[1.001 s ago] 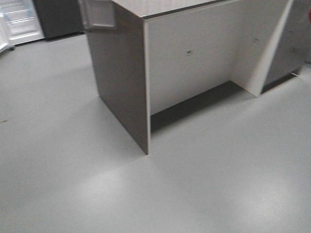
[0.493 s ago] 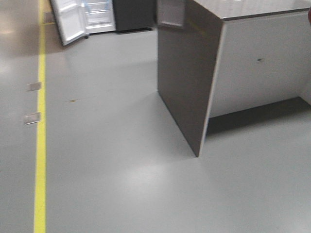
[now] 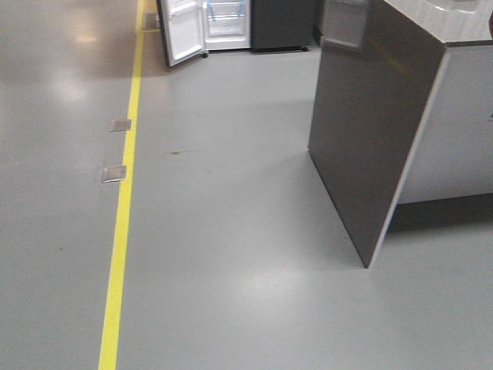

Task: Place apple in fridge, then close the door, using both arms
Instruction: 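Drive the base away from the counter holding the apple in the right gripper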

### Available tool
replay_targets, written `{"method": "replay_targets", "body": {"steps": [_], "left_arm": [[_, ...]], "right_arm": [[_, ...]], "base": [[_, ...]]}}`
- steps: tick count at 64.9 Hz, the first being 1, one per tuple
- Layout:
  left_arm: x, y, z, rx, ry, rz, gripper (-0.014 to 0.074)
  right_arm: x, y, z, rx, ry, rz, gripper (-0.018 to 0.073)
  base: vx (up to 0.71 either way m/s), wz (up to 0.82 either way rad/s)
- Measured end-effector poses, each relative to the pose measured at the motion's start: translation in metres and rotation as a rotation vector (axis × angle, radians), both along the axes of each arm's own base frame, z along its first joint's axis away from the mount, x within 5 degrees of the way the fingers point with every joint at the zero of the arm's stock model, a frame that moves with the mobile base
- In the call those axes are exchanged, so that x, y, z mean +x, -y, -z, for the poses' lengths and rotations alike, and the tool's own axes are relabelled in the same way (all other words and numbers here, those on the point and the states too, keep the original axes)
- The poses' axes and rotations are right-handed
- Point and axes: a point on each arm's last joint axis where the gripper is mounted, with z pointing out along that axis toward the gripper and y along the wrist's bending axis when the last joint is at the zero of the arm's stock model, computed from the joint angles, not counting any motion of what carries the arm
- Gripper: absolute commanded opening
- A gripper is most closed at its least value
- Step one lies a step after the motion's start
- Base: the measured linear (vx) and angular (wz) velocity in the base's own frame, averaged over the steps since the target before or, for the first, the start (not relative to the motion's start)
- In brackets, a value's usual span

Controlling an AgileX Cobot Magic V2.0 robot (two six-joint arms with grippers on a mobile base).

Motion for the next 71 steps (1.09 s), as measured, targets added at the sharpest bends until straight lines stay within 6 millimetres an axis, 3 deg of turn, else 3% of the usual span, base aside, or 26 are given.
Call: {"method": "replay_targets", "body": {"steps": [32,71], "left_arm": [[0.0,0.0,0.0,0.0,0.0,0.0,-0.0006],[0.0,0.0,0.0,0.0,0.0,0.0,-0.0006]], "right_arm": [[0.0,0.0,0.0,0.0,0.0,0.0,-0.0008],[0.0,0.0,0.0,0.0,0.0,0.0,-0.0008]], "base": [[0.11,0.28],[0.15,0.07]]}}
